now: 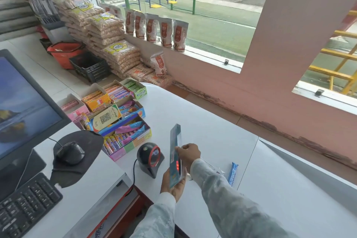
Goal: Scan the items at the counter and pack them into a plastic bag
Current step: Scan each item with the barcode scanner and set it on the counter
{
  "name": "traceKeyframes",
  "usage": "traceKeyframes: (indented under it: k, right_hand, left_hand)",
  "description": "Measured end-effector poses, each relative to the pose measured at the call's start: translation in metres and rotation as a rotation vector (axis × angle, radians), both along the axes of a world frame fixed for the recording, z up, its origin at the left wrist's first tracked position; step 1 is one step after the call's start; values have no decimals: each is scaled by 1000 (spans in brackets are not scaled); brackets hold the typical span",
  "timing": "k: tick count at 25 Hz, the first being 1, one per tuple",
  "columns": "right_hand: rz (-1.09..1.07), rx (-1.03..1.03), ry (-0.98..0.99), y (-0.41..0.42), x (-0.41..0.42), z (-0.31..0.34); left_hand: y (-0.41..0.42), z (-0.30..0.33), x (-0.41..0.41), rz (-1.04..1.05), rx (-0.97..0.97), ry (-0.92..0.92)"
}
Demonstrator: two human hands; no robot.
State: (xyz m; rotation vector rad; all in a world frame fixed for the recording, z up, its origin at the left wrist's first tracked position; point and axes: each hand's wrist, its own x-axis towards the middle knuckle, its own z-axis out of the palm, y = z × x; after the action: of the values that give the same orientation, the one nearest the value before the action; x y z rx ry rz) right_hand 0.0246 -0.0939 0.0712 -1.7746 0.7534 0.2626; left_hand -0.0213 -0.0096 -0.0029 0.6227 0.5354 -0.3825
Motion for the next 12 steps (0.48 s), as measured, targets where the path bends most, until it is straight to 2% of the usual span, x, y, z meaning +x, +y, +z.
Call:
traceKeyframes:
  k: [1, 2, 4, 6, 8, 10, 12]
  right_hand:
    - [-22, 12, -7, -7, 1, 0]
    - [-46, -3, -19, -18, 2, 2]
    - [-80, -141, -38, -48, 4, 5]
    - [-97, -329, -43, -82, -2, 5]
    - [-100, -474, -1, -109, -12, -3]
    - [-64, -583, 71, -122, -22, -14]
    - [-4, -638, 120, -125, -31, -27]
  left_hand:
    - [-3, 0, 3, -61, 59, 10]
    - [-5, 4, 6, -144, 215, 11]
    - [-11, 4, 15, -284, 719, -49]
    - [-17, 9, 20, -452, 1252, -293]
    - [-17, 4, 19, -744, 1716, -607]
    - [-18, -2, 21, -973, 1953, -888]
    - [-20, -4, 28, -1139, 2034, -1037]
